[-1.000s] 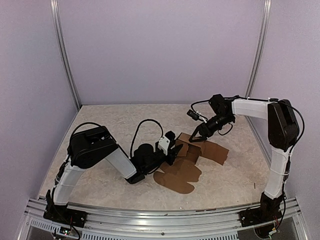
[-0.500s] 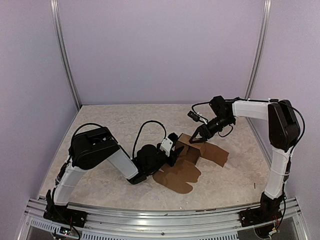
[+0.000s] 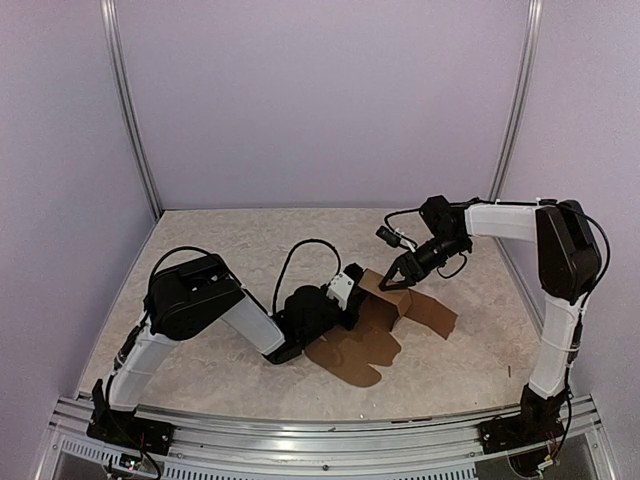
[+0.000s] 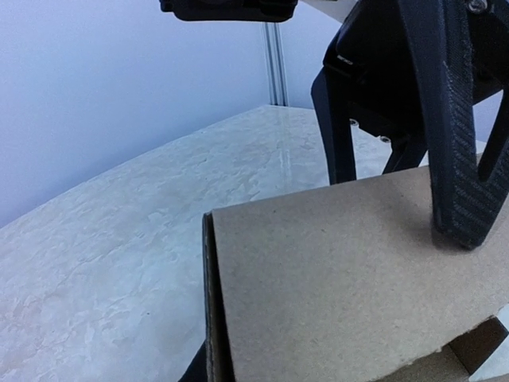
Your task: Fold the paper box
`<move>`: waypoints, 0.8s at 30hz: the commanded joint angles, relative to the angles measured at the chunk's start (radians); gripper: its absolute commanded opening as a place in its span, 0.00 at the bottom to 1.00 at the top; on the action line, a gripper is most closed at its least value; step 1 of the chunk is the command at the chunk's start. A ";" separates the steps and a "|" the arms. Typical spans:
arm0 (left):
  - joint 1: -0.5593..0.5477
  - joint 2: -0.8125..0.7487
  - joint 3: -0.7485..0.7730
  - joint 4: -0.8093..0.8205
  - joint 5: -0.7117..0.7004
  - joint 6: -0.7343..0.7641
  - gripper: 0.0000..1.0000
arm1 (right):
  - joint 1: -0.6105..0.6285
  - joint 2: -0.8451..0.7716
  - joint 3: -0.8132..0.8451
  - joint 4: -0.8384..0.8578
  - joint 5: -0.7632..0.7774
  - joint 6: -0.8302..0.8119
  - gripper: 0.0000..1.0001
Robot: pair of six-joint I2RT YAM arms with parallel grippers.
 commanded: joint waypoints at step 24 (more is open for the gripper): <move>-0.005 0.062 0.117 -0.154 -0.261 -0.025 0.19 | 0.016 0.009 -0.032 -0.019 -0.125 0.043 0.59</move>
